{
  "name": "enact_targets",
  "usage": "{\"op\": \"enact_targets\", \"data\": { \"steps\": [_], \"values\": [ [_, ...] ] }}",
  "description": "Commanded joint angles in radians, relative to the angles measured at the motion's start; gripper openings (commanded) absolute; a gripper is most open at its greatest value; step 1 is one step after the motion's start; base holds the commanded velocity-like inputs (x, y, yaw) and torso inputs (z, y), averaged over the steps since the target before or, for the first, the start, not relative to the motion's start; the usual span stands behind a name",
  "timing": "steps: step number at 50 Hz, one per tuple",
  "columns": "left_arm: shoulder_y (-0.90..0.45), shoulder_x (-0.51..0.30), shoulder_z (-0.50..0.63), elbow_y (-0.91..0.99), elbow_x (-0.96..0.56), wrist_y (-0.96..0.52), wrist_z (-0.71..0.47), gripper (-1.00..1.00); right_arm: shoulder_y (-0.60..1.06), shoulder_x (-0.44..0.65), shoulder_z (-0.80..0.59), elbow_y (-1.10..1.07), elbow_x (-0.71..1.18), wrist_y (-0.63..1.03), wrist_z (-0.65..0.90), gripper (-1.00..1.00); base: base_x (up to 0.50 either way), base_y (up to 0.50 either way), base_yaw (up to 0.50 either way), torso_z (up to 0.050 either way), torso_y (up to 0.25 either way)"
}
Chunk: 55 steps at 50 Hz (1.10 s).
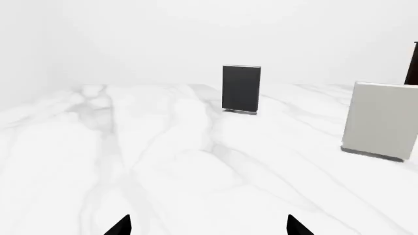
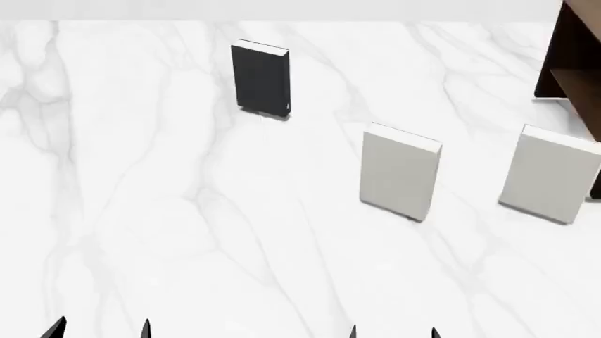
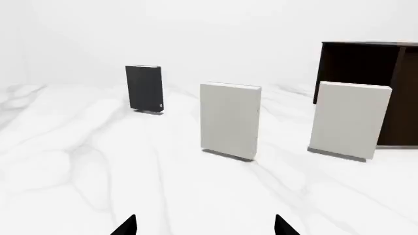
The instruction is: Pick up the book on the left and place it on top of the shelf.
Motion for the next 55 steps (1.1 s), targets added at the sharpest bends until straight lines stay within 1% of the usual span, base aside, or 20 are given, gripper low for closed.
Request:
{"op": "enact_targets", "data": {
  "steps": [1,5,17,19,31,32,44,45,46,55],
  "values": [
    [0.003,-0.019,0.031,-0.001,0.014,0.019,-0.024,1.00,-0.001,0.016,-0.020,0.002,0.006,-0.014,0.027,1.00,0.00,0.00,0.00,0.000,0.000],
    [0.003,-0.035,0.071,-0.011,0.040,0.026,-0.043,1.00,-0.001,0.031,-0.037,0.005,0.013,-0.033,0.050,1.00,0.00,0.00,0.00,0.000,0.000],
    [0.004,-0.059,0.093,-0.006,0.015,0.024,-0.073,1.00,-0.001,0.059,-0.065,0.014,0.036,-0.040,0.077,1.00,0.00,0.00,0.00,0.000,0.000],
    [0.004,-0.062,0.097,-0.005,0.013,0.025,-0.077,1.00,-0.001,0.062,-0.065,-0.006,0.074,0.000,0.059,1.00,0.00,0.00,0.00,0.000,0.000],
    [-0.001,-0.077,0.115,-0.010,-0.002,0.024,-0.095,1.00,-0.001,0.076,-0.081,-0.003,0.087,-0.011,0.081,1.00,0.00,-0.50,0.00,0.000,0.000],
    [0.002,-0.079,0.117,-0.006,-0.010,0.030,-0.091,1.00,0.003,0.074,-0.078,0.004,0.078,-0.012,0.099,1.00,0.00,0.00,0.00,0.000,0.000],
    [0.000,-0.091,0.141,-0.004,-0.011,0.015,-0.109,1.00,0.000,0.087,-0.095,-0.004,0.101,-0.011,0.105,1.00,0.00,0.00,0.00,0.000,0.000],
    [-0.001,-0.062,0.110,-0.012,0.016,0.005,-0.066,1.00,-0.008,0.060,-0.074,-0.003,0.061,-0.018,0.076,1.00,0.00,0.00,0.00,0.000,0.000],
    [0.007,-0.016,0.052,-0.004,0.060,0.013,-0.012,1.00,-0.004,0.009,-0.004,-0.007,0.022,-0.004,0.015,1.00,0.00,0.00,0.00,0.000,0.000],
    [0.005,-0.041,0.081,-0.007,0.038,0.011,-0.045,1.00,-0.005,0.041,-0.044,-0.003,0.048,-0.010,0.054,1.00,0.00,0.00,0.00,0.000,0.000]
  ]
}}
